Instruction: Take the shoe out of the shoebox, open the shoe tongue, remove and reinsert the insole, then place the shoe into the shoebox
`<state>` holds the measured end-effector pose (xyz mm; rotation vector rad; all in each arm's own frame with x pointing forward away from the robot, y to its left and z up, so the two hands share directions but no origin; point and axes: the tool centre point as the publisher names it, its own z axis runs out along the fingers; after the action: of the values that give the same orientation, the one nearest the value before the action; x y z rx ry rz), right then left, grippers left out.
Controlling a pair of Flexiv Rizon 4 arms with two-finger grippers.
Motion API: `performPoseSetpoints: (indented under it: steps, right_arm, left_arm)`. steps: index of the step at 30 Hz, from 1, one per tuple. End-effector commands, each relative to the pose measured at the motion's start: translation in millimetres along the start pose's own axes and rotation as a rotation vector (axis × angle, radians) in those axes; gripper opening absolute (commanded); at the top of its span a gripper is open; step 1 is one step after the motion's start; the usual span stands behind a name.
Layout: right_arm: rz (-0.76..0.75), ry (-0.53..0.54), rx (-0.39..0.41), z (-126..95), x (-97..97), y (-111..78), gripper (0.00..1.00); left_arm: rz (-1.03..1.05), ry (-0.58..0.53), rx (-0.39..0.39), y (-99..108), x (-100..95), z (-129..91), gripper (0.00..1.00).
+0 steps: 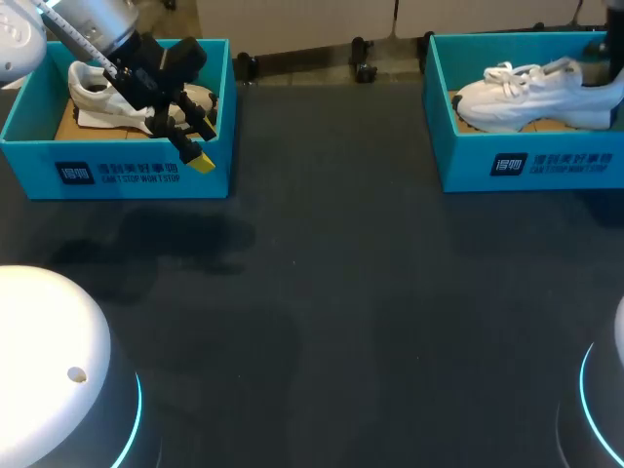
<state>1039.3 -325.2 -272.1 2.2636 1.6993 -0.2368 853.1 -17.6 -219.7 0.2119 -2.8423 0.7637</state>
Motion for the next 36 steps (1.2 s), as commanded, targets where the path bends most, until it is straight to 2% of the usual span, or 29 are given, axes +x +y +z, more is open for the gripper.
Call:
performPoseSetpoints:
  steps: [1,21,36]
  right_arm:
    - [-0.007,-0.003,-0.004,9,4.0,2.8,0.00]
    - [-0.058,-0.015,0.016,38,5.7,-9.1,0.00]
    - [-0.046,-0.032,0.033,71,17.2,-15.7,0.00]
  left_arm:
    - [0.000,-0.001,-0.001,1,0.7,0,1.00]
    - [0.000,-0.001,-0.001,1,0.7,0,1.00]
    - [0.000,-0.001,-0.001,1,0.7,0,1.00]
